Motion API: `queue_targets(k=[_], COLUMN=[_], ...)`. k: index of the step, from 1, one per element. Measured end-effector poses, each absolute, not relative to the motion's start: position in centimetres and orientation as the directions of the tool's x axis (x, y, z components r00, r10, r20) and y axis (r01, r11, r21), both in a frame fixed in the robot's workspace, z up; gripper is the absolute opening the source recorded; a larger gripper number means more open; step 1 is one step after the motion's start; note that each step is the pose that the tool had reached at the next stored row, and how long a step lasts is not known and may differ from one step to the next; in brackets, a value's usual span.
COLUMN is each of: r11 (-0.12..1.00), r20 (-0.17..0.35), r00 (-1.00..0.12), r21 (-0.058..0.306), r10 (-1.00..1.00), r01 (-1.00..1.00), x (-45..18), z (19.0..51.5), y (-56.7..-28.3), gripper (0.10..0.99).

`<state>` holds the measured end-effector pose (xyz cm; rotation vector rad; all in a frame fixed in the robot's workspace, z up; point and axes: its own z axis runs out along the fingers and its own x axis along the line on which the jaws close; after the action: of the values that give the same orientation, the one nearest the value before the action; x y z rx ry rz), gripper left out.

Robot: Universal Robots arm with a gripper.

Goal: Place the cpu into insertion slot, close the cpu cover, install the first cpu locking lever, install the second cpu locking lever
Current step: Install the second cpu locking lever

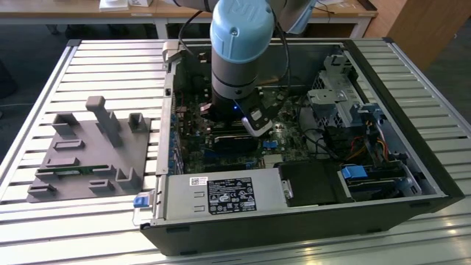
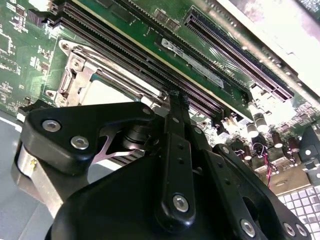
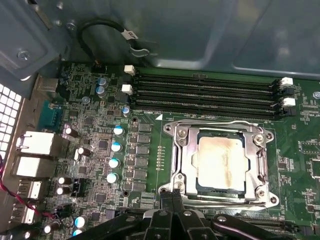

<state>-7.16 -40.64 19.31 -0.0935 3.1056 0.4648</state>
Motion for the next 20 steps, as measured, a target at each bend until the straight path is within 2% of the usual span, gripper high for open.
queue_targets(k=[20], r11=[0.951], r20=[-0.009], r00=[-0.998], r21=[0.301], r10=[-0.066], r01=[-0.065], x=[-7.46], z=[19.03], y=[-40.17], gripper=[0.106])
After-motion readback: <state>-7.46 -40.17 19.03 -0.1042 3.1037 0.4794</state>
